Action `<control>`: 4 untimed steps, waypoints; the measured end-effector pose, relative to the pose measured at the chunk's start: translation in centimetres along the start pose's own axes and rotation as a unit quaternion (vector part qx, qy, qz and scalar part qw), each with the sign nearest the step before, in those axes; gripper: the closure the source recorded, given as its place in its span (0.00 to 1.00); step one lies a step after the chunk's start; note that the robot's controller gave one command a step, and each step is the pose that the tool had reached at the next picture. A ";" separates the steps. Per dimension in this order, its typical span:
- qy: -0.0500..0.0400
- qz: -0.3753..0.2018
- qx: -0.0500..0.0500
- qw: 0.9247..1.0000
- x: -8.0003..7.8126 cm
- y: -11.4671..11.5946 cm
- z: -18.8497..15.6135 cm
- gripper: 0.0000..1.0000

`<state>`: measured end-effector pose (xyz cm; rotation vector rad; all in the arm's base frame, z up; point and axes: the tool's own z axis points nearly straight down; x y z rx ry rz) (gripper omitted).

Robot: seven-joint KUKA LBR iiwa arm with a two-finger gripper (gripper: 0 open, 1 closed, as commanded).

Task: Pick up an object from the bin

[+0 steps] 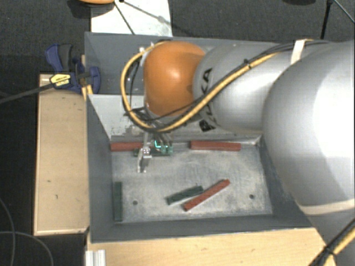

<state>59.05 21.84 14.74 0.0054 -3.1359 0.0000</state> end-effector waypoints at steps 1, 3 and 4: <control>-0.004 0.002 -0.001 1.000 -0.2 -0.1 -0.5 0.00; -0.008 -0.059 -0.001 0.998 0.2 -3.8 6.4 0.00; -0.011 -0.057 -0.002 0.998 0.1 -3.7 5.8 0.00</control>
Offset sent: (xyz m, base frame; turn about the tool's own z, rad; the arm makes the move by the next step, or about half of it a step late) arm -0.0022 -0.0448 -0.0058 -0.1780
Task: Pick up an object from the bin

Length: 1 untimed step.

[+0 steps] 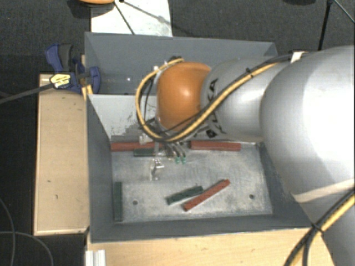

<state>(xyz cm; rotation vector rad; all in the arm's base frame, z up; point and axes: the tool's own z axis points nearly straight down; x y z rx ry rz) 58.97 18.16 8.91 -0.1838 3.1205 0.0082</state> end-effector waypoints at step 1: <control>0.007 -0.063 0.001 0.998 1.2 -2.9 -0.6 0.00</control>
Offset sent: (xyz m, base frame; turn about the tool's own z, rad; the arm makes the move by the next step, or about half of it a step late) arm -0.0131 -0.0281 0.0081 -0.2280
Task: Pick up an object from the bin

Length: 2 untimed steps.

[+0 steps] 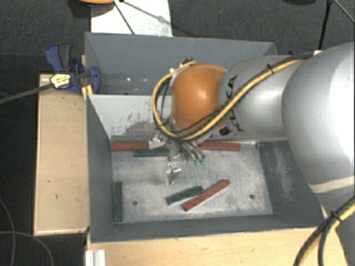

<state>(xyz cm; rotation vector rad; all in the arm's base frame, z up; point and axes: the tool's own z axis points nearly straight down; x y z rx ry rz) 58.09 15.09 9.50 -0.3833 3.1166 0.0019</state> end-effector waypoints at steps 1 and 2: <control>0.001 -0.011 0.001 1.000 0.7 -2.8 -0.7 0.00; -0.001 -0.016 0.000 1.000 2.1 -3.4 -0.8 0.00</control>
Offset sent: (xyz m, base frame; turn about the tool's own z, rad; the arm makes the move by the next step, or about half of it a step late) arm -0.0391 -0.0461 0.0118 -0.0481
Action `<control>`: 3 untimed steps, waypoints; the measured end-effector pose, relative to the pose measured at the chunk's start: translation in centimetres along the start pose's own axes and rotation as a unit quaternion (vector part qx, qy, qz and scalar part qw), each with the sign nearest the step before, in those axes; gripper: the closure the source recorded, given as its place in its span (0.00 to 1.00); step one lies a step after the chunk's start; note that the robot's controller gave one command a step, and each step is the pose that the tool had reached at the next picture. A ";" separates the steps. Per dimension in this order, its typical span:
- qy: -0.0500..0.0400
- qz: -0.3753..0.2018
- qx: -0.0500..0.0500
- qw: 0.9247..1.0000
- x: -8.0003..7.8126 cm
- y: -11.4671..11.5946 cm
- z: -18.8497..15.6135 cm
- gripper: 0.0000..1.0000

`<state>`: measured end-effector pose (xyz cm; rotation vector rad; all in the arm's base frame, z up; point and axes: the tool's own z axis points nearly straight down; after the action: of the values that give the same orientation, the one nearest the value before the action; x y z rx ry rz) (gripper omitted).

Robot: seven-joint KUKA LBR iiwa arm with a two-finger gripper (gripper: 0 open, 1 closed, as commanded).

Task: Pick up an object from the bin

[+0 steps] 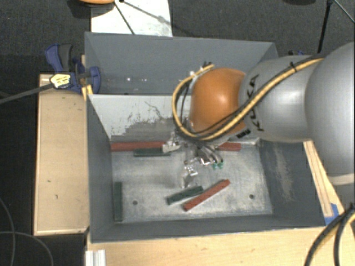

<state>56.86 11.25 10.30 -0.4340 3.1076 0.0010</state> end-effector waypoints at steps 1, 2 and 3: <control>-0.001 0.001 0.000 1.000 4.2 0.5 0.0 0.00; 0.001 -0.106 0.000 0.994 5.8 -0.4 2.6 1.00; 0.001 -0.105 0.000 0.995 5.8 -0.4 2.6 1.00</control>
Offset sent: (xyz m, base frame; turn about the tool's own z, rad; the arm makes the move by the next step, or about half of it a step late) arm -0.0558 -0.0201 -0.0279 -0.2152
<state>51.38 9.27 7.64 -0.7573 3.0464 0.0010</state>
